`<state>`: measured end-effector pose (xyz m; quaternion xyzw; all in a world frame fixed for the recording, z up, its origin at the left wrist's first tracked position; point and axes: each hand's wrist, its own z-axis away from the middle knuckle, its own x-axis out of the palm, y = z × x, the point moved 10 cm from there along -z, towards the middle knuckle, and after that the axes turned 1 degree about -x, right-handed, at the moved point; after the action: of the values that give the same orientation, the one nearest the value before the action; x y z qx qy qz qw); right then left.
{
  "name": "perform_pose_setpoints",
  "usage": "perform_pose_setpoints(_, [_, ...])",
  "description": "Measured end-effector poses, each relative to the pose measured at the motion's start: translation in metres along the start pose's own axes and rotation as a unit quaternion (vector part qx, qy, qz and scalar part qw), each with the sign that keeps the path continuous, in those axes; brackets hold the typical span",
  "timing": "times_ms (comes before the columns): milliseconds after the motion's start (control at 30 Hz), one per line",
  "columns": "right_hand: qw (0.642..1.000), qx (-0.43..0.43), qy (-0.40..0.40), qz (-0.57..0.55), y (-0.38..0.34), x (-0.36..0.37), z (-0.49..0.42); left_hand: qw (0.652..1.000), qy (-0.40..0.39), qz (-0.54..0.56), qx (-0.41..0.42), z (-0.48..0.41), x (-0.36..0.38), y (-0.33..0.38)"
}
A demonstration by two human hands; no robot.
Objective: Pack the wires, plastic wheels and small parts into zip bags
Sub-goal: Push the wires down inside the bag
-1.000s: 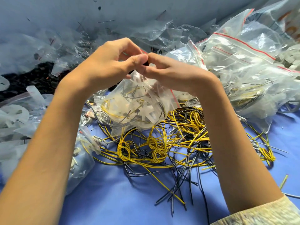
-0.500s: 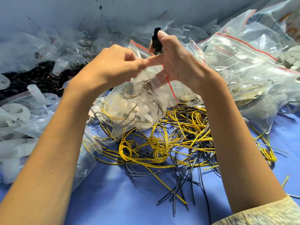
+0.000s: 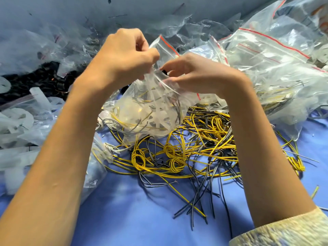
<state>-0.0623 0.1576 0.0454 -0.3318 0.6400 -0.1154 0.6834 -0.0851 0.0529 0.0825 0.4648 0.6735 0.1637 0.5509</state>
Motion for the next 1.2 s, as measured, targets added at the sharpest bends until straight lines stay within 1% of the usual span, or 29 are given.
perform_pose_setpoints(67, [1.000, -0.008, 0.010, 0.018, -0.002, -0.003, 0.001, 1.000, -0.010, 0.027, 0.006, 0.002, 0.001, 0.007])
perform_pose_setpoints(167, [0.999, -0.018, 0.030, 0.018, -0.004, -0.011, 0.001, 0.997, -0.020, 0.073, 0.025, 0.004, 0.000, 0.019])
perform_pose_setpoints(267, [0.999, -0.023, 0.037, 0.024, -0.004, -0.013, 0.001, 0.996, -0.024, 0.069, 0.044, 0.005, 0.001, 0.024])
perform_pose_setpoints(433, [0.999, -0.017, 0.044, 0.021, 0.002, -0.014, 0.000, 0.997, -0.035, 0.057, 0.030, 0.003, 0.007, 0.015])
perform_pose_setpoints(600, [0.998, -0.045, 0.037, 0.001, -0.005, -0.010, -0.001, 0.997, -0.051, 0.048, 0.014, 0.001, 0.014, 0.007])
perform_pose_setpoints(700, [0.999, -0.034, 0.012, 0.027, -0.002, -0.007, -0.001, 0.997, -0.059, 0.051, 0.019, 0.002, 0.016, 0.009])
perform_pose_setpoints(767, [0.998, -0.024, -0.005, 0.053, 0.000, -0.003, 0.000, 0.994, -0.075, 0.078, 0.021, 0.005, 0.016, 0.011])
perform_pose_setpoints(833, [0.997, -0.021, 0.001, 0.079, 0.004, -0.004, -0.003, 0.988, -0.087, 0.124, 0.011, 0.006, 0.010, 0.010])
perform_pose_setpoints(867, [0.995, -0.015, 0.014, 0.098, 0.006, -0.007, -0.004, 0.987, -0.080, 0.137, 0.002, 0.004, 0.003, 0.005])
perform_pose_setpoints(933, [0.995, -0.010, 0.045, 0.087, 0.010, -0.015, -0.005, 0.989, -0.023, 0.142, -0.028, -0.004, -0.018, -0.016])
perform_pose_setpoints(1000, [0.994, -0.010, 0.078, 0.082, 0.010, -0.023, -0.004, 0.989, 0.058, 0.112, -0.083, -0.011, -0.040, -0.054])
perform_pose_setpoints(1033, [0.992, -0.007, 0.093, 0.081, 0.011, -0.026, -0.003, 0.987, 0.089, 0.061, -0.121, -0.013, -0.046, -0.079])
perform_pose_setpoints(1067, [0.992, -0.007, 0.102, 0.078, 0.011, -0.028, -0.003, 0.981, 0.105, -0.032, -0.159, -0.013, -0.052, -0.101])
perform_pose_setpoints(1100, [0.992, -0.006, 0.105, 0.072, 0.010, -0.028, -0.002, 0.967, 0.096, -0.130, -0.195, -0.011, -0.053, -0.122])
perform_pose_setpoints(1133, [0.992, -0.005, 0.101, 0.071, 0.010, -0.027, -0.003, 0.953, 0.067, -0.197, -0.220, -0.010, -0.048, -0.138])
perform_pose_setpoints(1167, [0.993, -0.005, 0.098, 0.073, 0.009, -0.026, -0.003, 0.945, 0.029, -0.228, -0.233, -0.007, -0.040, -0.151])
perform_pose_setpoints(1200, [0.992, -0.003, 0.097, 0.075, 0.009, -0.025, -0.003, 0.943, -0.006, -0.231, -0.238, -0.005, -0.030, -0.161])
